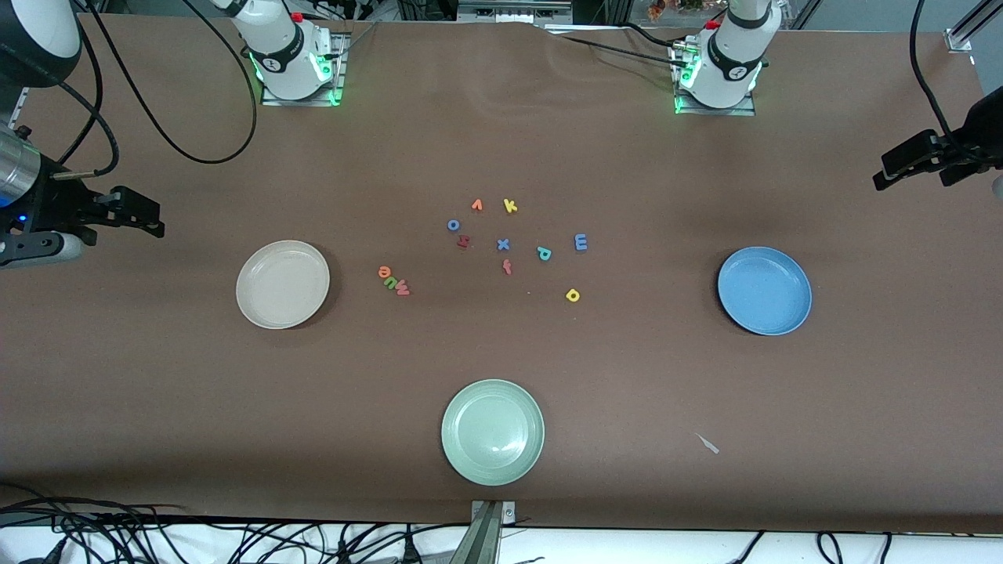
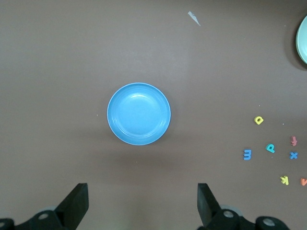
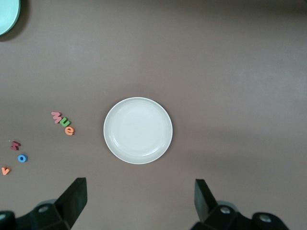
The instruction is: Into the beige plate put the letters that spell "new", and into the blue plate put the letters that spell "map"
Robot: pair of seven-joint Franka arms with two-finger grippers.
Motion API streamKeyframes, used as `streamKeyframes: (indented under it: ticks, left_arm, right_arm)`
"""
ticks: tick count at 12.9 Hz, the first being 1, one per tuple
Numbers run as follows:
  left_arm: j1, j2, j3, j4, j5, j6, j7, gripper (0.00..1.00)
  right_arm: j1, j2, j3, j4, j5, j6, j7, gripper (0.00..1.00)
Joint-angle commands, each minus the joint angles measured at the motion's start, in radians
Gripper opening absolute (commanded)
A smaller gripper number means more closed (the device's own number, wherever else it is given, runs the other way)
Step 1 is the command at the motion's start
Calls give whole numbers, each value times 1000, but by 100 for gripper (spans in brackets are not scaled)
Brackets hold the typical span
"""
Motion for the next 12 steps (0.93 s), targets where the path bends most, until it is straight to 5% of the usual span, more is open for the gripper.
streamKeyframes:
  ticks: [1,12]
  left_arm:
    - [15,13,-3,22,-11,-6,59,100]
    - [0,13,-50,8,50,-11,56,100]
  right_arm:
    - [-4,-2,6,7,14,-10,11,99]
    - [-4,2,6,5,14,-10,-3,99]
